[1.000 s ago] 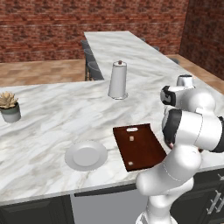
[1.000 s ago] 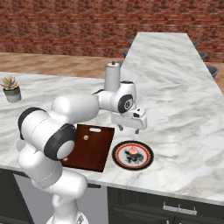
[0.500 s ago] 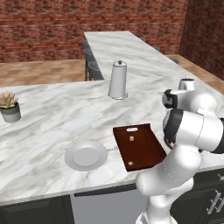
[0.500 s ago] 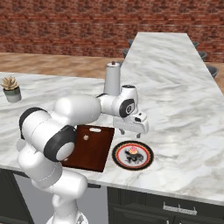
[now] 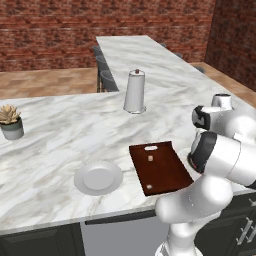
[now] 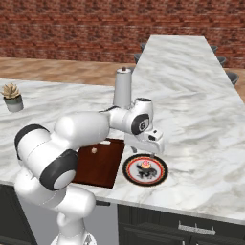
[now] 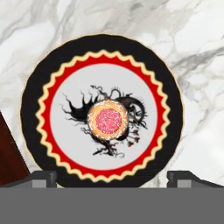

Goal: Move the dessert items from the plate to the tray.

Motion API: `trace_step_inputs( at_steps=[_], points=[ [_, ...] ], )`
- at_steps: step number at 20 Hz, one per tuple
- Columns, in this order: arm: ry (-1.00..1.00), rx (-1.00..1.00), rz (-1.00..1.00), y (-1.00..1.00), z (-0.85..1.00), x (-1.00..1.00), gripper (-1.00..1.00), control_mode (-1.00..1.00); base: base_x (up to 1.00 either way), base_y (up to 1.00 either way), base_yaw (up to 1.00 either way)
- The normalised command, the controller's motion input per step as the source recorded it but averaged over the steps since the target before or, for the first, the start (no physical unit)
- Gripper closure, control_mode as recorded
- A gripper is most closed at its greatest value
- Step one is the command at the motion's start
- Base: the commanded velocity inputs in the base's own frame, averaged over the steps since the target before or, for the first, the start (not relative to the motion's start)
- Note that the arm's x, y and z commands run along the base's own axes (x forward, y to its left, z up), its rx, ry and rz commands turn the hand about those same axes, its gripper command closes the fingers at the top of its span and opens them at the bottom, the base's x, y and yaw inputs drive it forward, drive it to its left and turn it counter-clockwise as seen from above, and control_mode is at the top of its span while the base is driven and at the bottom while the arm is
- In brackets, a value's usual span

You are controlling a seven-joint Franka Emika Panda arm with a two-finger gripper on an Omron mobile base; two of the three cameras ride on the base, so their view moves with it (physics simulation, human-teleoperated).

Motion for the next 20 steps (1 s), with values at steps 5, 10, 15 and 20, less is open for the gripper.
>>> trace_step_inputs(
  at_steps=[5,10,15,20],
  points=[
    [0.0,0.0,-0.05,0.0,-0.08,-0.12,-1.0,-1.0,0.0,0.0,0.0],
    [0.0,0.0,-0.01,-0.01,-0.01,0.03,-1.0,-1.0,0.0,0.0,0.0],
    [0.0,0.0,0.0,-0.04,-0.06,0.03,-1.0,-1.0,0.0,0.0,0.0],
    [0.0,0.0,0.0,-0.09,-0.23,0.09,-1.0,-1.0,0.0,0.0,0.0]
  ],
)
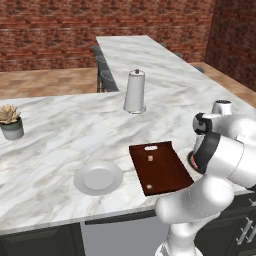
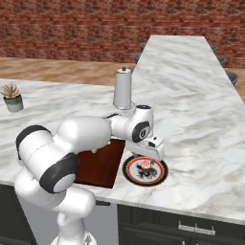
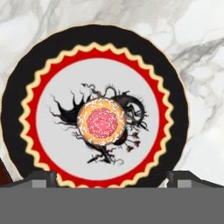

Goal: Move the dessert items from the plate to the tray.

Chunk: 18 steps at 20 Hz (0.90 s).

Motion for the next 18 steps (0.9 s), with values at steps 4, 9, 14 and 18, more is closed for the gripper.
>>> trace_step_inputs(
  at_steps=[4,9,14,18],
  points=[
    [-0.02,0.0,0.0,-0.04,-0.32,0.15,-1.0,-1.0,0.0,0.0,0.0],
    [0.0,0.0,0.0,-0.01,-0.27,0.19,-1.0,-1.0,0.0,0.0,0.0],
    [-0.02,0.0,0.0,-0.01,-0.17,0.02,-1.0,-1.0,0.0,0.0,0.0],
    [-0.01,0.0,0.0,-0.08,-0.12,0.0,-1.0,-1.0,0.0,0.0,0.0]
  ],
)
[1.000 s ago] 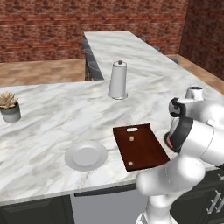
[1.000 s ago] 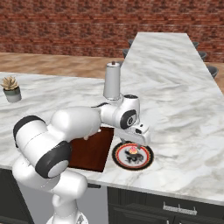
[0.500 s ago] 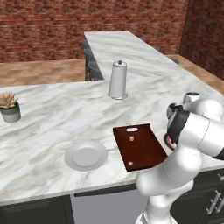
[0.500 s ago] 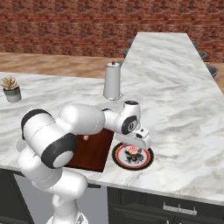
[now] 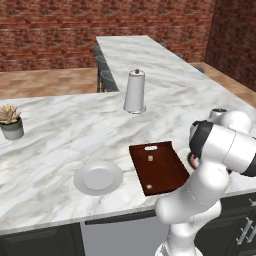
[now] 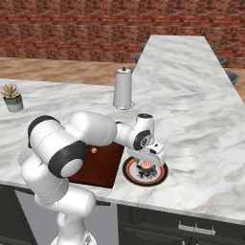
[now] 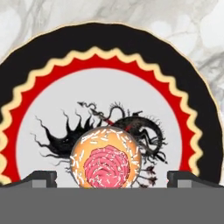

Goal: Move the dessert items from the plate to the tray.

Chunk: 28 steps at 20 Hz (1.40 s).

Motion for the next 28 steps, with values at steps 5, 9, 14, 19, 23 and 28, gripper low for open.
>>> trace_step_inputs(
  at_steps=[5,9,14,19,23,28],
  points=[
    [0.0,0.0,0.0,-0.07,-0.18,0.0,-1.0,-1.0,0.0,0.0,0.0],
    [0.0,0.0,0.0,0.0,-0.12,0.0,-1.0,-1.0,0.0,0.0,0.0],
    [0.0,0.0,0.0,0.0,-0.06,0.0,-1.0,-1.0,0.0,0.0,0.0],
    [0.0,0.0,0.0,0.0,-0.05,0.0,1.0,-1.0,0.0,0.0,0.0],
    [0.0,0.0,0.0,0.0,-0.01,0.0,1.0,-1.0,0.0,0.0,0.0],
    [-0.03,0.0,-0.01,0.06,0.05,-0.03,1.0,-1.0,0.0,0.0,0.0]
  ],
)
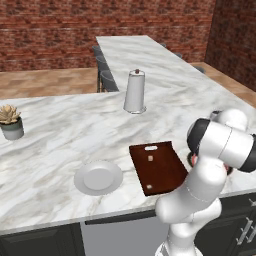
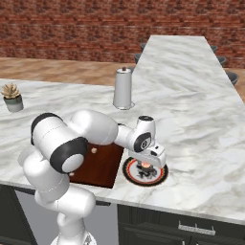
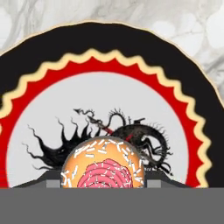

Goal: Move the dessert items from the plate to the tray.

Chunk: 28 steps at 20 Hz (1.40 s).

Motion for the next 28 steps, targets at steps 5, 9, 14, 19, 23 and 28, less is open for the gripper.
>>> trace_step_inputs(
  at_steps=[5,9,14,19,23,28],
  points=[
    [-0.02,0.0,-0.01,0.1,0.59,-0.08,1.0,-1.0,0.0,0.0,0.0],
    [-0.02,0.0,-0.08,0.38,0.87,-0.07,1.0,-1.0,0.0,0.0,0.0],
    [0.0,0.0,-0.09,0.79,0.49,-0.22,1.0,-1.0,0.0,0.0,0.0],
    [0.03,0.0,-0.13,0.97,0.27,-0.43,1.0,-1.0,0.0,0.0,0.0],
    [0.01,0.0,-0.07,0.83,0.0,-0.65,1.0,-1.0,0.0,0.0,0.0],
    [0.0,0.0,-0.02,0.74,-0.05,-0.3,1.0,-1.0,0.0,0.0,0.0]
  ],
)
